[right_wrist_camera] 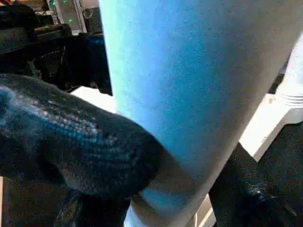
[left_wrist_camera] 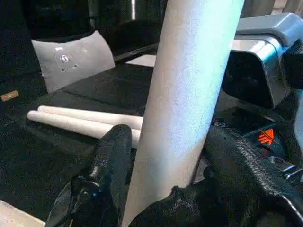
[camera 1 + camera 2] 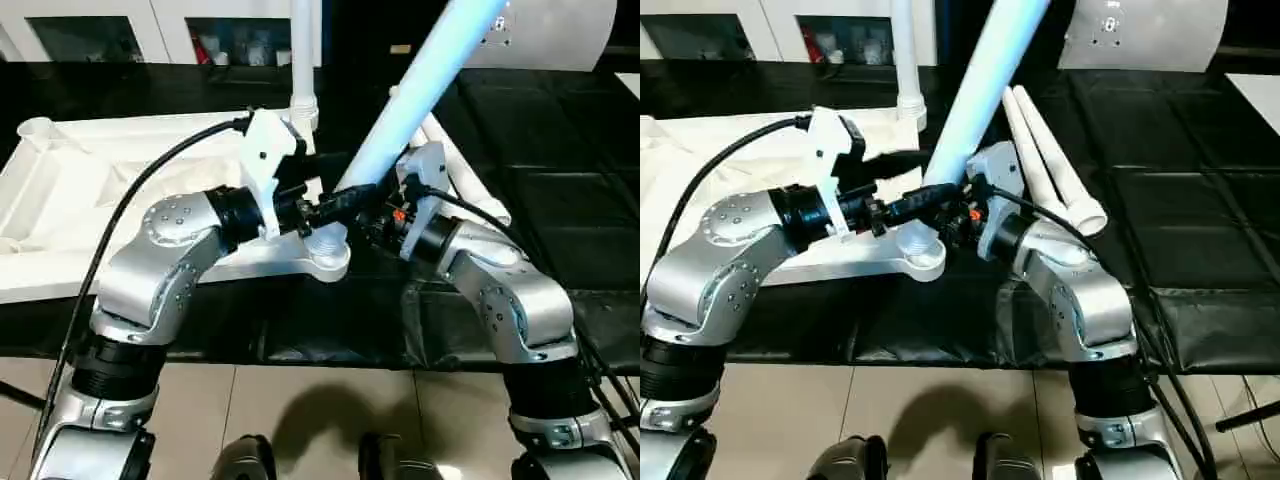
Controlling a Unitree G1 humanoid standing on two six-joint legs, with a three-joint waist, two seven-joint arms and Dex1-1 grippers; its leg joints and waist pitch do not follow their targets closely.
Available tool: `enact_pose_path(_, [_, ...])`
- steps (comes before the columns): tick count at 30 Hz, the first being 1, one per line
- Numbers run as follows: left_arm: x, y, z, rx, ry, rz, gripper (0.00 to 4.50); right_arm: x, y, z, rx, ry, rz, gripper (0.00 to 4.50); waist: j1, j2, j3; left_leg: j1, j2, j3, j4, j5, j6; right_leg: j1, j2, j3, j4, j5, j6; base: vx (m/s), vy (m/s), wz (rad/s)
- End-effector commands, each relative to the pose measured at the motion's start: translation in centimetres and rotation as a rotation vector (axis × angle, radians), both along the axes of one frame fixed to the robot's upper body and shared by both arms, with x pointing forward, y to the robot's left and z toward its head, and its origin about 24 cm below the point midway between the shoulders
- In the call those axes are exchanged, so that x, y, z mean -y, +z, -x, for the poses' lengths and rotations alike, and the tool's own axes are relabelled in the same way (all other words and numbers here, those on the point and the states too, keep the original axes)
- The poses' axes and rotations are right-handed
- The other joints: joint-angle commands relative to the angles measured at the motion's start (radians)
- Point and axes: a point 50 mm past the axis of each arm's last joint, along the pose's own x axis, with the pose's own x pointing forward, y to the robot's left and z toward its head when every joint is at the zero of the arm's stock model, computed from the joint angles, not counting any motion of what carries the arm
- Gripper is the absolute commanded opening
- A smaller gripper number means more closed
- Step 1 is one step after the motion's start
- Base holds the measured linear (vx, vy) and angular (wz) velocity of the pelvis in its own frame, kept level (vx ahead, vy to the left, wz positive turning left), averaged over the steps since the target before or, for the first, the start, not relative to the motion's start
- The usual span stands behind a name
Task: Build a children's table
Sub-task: Pick table leg
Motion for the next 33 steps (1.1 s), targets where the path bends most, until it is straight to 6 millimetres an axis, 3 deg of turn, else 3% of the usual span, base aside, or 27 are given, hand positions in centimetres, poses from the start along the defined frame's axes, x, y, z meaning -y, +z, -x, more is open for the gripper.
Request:
enact_pose_path(1, [0.0,-0.4,-0.1,-0.009,0.015,-0.011,2.42,-0.5,0.4,0.5,0.018,0.041,-0.001,1.85,0.003,-0.001,-0.117,0.019,0.017,-0.003,-0.058,-0.187,0.024,0.071,-0.057,0.043,-0.075,-0.300,-0.163,0.000,0.000,0.00])
enact_pose_path(8, [0.2,-0.6,0.0,-0.008,0.016,-0.013,1.96,-0.7,0.2,0.7,0.015,0.050,0.002,1.85,0.003,-0.002,-0.116,0.020,0.017,-0.003,-0.058,-0.199,0.021,0.071,-0.057,0.043,-0.078,-0.329,-0.153,0.000,0.000,0.00])
enact_pose_path(23, [0.2,-0.4,-0.9,-0.027,0.147,0.082,1.90,-0.7,1.0,-0.2,0.033,0.015,-0.005,1.85,0.002,-0.005,-0.112,0.018,0.015,-0.003,-0.057,-0.202,0.028,0.069,-0.056,0.042,-0.082,-0.345,-0.146,0.000,0.000,0.00])
enact_pose_path(26, [-0.5,0.3,-1.7,-0.023,0.221,0.133,1.90,-0.5,1.2,-0.6,0.042,-0.002,-0.016,2.55,0.001,-0.005,-0.112,0.018,0.014,-0.002,-0.057,-0.201,0.028,0.069,-0.056,0.040,-0.083,-0.346,-0.147,0.000,0.000,0.00])
enact_pose_path(33, [-1.4,0.4,-2.4,-0.027,0.296,0.151,1.88,-0.4,1.7,-0.8,0.062,0.004,-0.024,3.06,0.002,-0.005,-0.114,0.019,0.014,-0.003,-0.056,-0.192,0.035,0.070,-0.055,0.040,-0.081,-0.325,-0.142,0.000,0.000,0.00])
